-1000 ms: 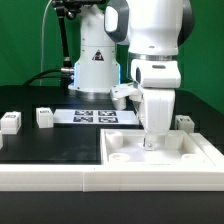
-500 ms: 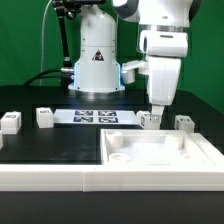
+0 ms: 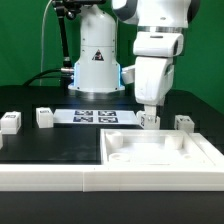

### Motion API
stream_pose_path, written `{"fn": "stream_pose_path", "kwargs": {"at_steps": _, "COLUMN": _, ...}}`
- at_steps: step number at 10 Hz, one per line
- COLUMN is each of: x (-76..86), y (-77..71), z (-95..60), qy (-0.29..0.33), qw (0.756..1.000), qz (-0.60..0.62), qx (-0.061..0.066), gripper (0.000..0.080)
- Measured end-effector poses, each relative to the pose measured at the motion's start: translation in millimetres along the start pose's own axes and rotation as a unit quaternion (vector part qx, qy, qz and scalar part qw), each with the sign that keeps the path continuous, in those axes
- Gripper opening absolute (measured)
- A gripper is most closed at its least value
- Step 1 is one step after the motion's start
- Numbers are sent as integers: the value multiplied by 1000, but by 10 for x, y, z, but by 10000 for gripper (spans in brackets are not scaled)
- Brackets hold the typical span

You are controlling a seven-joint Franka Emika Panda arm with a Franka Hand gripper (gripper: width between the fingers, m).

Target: Assemble one leg

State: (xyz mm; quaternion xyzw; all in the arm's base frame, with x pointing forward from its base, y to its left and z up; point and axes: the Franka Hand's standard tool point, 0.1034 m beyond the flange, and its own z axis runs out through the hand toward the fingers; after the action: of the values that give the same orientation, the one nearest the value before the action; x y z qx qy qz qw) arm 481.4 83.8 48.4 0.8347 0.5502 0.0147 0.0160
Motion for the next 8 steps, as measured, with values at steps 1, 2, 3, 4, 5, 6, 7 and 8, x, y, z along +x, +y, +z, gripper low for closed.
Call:
{"fn": "stream_pose_path", "kwargs": {"at_steps": 1, "x": -17, "y": -51, "z": 25, "qy": 0, "qw": 999, "qz": 41, "qx": 4, "gripper": 649}}
{"fn": "stream_pose_path", "kwargs": {"at_steps": 2, "x": -6, "y": -70, "z": 30, "qy": 1, "qw": 995, "qz": 99, "qx": 8, "gripper": 649}}
{"fn": "stream_pose_path", "kwargs": {"at_steps": 3, "x": 25, "y": -91, "z": 30, "qy": 5, "qw": 987, "qz": 158, "qx": 10, "gripper": 649}}
{"fn": "stream_pose_path", "kwargs": {"at_steps": 4, "x": 78, "y": -135, "z": 33, "qy": 7, "qw": 975, "qz": 223, "qx": 12, "gripper": 649}}
{"fn": "stream_pose_path", "kwargs": {"at_steps": 5, "x": 111, "y": -162, "z": 37, "qy": 8, "qw": 965, "qz": 260, "qx": 15, "gripper": 649}}
{"fn": "stream_pose_path", "kwargs": {"at_steps": 6, "x": 167, "y": -196, "z": 38, "qy": 10, "qw": 952, "qz": 306, "qx": 17, "gripper": 649}}
{"fn": "stream_pose_path", "kwargs": {"at_steps": 7, "x": 259, "y": -252, "z": 33, "qy": 14, "qw": 929, "qz": 368, "qx": 19, "gripper": 649}}
{"fn": "stream_pose_path", "kwargs": {"at_steps": 8, "x": 359, "y": -325, "z": 32, "qy": 14, "qw": 912, "qz": 409, "qx": 22, "gripper": 649}}
